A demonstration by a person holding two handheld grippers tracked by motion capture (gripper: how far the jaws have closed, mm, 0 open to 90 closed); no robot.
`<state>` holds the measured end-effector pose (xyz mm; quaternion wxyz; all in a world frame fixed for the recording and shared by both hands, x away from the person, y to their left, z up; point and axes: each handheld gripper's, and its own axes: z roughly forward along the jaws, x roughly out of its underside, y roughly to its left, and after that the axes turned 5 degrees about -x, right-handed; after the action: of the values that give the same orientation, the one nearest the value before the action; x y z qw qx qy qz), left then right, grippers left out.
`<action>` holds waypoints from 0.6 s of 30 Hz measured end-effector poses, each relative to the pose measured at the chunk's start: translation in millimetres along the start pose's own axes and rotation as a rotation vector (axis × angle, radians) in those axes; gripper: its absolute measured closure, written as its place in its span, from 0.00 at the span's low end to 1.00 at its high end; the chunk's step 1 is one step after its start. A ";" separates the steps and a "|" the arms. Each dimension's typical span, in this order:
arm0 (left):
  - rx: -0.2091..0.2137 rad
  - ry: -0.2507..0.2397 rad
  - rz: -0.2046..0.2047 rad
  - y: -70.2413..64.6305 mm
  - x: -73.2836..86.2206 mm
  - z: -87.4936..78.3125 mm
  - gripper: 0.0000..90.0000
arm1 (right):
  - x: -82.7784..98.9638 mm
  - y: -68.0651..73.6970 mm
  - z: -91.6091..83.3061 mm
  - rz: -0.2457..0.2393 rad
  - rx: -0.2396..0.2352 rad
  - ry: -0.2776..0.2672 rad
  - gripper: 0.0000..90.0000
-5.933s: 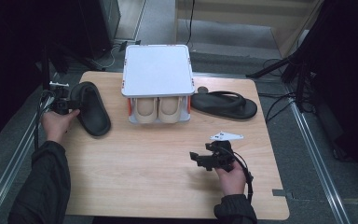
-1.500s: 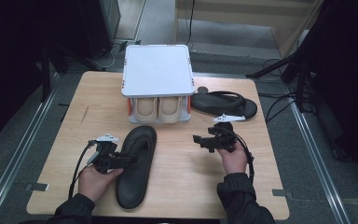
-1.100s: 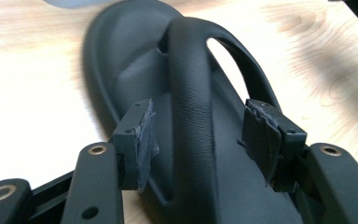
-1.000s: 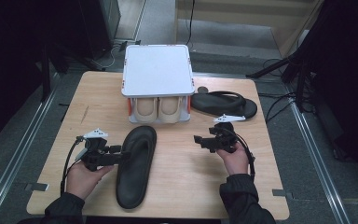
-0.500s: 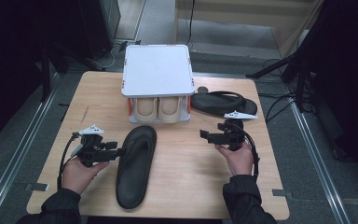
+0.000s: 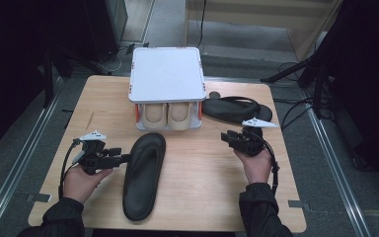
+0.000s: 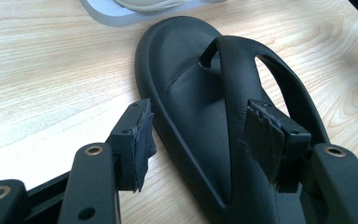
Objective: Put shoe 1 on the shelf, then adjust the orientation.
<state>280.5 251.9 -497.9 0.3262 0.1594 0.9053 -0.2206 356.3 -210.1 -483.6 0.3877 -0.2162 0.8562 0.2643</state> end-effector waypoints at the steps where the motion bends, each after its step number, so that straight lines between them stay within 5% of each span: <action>1: -0.009 0.006 0.005 -0.8 0.8 1.0 0.46 | 0.8 -0.5 0.1 -0.002 0.015 0.010 0.88; 18: -0.023 0.003 0.019 -0.6 1.5 2.6 0.46 | -3.3 -39.3 2.2 0.092 0.109 -0.014 1.00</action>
<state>280.4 250.3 -500.5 0.3286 0.1647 0.9067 -0.2067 382.1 -238.3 -493.4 0.3925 -0.1534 0.8756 0.2363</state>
